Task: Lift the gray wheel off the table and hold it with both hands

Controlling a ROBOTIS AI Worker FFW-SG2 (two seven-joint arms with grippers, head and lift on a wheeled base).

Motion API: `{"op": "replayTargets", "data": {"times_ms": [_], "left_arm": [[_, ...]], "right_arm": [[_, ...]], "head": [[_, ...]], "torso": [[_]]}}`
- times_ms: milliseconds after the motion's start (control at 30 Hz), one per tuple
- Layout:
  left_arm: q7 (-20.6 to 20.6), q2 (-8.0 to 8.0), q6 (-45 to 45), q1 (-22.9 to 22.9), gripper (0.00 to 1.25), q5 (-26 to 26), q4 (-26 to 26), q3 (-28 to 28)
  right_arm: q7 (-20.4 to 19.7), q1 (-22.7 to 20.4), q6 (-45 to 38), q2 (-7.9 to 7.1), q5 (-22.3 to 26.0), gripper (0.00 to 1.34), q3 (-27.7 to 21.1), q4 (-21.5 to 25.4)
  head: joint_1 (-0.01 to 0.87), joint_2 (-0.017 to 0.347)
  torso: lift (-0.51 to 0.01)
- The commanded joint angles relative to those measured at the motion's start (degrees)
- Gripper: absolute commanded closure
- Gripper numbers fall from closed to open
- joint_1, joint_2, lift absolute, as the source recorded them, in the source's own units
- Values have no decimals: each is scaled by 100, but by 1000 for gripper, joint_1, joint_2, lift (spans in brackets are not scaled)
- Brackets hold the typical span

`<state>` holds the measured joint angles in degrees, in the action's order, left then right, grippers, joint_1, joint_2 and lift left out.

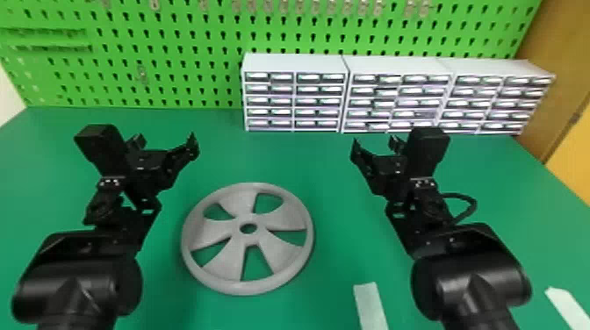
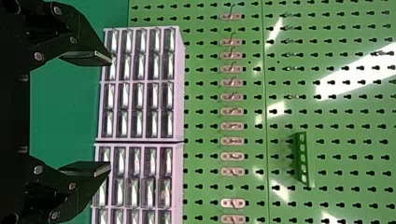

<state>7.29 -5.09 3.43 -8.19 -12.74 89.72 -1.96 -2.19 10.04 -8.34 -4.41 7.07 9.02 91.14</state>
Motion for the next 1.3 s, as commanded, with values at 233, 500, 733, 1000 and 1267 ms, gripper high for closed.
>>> {"op": "replayTargets", "data": {"times_ms": [233,500,733,1000,1267], "left_arm": [[9,0,0,1,114,0,2,-15],[0,0,0,1,114,0,11,-23],[0,0,0,1,117,0,20,-23],[0,0,0,1,119,0,37,-32],[-35,0,0,1,127,0,72,-15]], "right_arm": [[0,24,-106,-16,40,470,12,26],[0,42,-220,-7,49,470,12,61],[0,42,-361,-7,66,470,-14,141],[-35,130,-1407,19,75,472,-58,606],[-651,402,-3367,46,488,472,-76,1389]], "head": [[711,15],[711,15],[711,15],[711,15],[711,15]], "torso": [[-98],[-98],[-98],[-98],[-98]]}}
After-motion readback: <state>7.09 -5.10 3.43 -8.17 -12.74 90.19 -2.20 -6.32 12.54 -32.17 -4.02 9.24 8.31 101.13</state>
